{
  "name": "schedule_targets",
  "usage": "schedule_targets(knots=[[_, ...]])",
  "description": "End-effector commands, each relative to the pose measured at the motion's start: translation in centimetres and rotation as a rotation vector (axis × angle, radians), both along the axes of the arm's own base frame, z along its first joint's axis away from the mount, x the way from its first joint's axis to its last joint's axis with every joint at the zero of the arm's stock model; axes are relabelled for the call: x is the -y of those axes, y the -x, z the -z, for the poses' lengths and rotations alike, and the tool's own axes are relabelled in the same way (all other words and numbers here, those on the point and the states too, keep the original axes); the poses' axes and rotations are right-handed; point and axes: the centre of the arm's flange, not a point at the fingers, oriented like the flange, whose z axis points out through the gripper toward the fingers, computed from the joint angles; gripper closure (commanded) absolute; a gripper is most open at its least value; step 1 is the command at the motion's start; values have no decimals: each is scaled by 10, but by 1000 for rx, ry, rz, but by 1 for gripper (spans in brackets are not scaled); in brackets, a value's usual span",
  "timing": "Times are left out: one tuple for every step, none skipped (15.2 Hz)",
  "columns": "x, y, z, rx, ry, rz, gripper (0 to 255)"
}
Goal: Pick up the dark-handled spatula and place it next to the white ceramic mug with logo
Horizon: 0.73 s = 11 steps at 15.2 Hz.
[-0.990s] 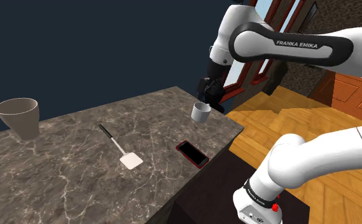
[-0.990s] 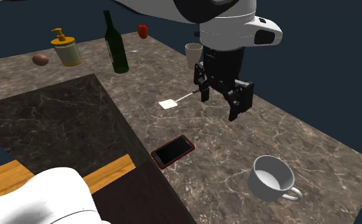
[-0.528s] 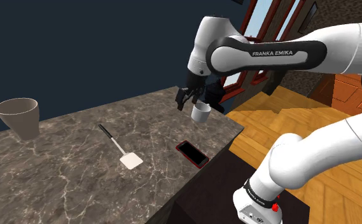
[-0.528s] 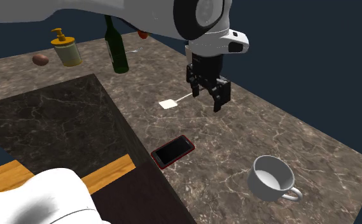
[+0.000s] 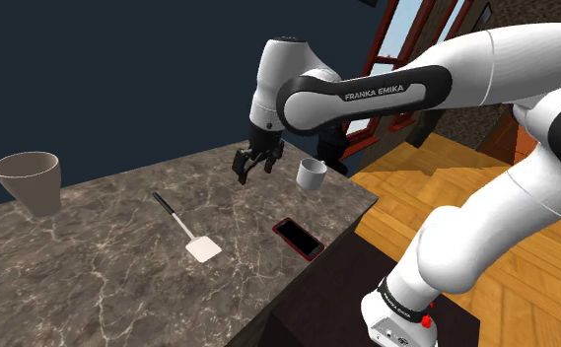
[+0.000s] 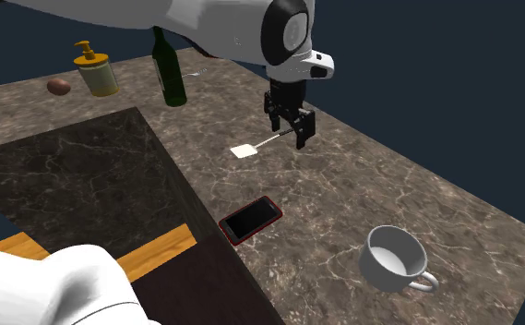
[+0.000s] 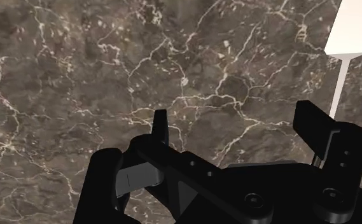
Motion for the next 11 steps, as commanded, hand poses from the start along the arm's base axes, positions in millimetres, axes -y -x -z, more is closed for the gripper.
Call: schedule_targets(knots=[[-23,-10,14,0,-5,1,0],[-34,-16,20,0,-6,1,0],[-44,-21,26,0,-8,2,0],[-55,-27,31,0,-9,2,0],[-65,-32,37,0,-11,3,0],[-75,-38,42,0,-12,3,0],[-86,-43,48,0,-14,3,0],[-96,-48,54,0,-15,4,0],[-107,-54,59,0,-17,4,0],[-117,-59,65,0,-19,4,0],[-128,-65,70,-1,-20,5,0]])
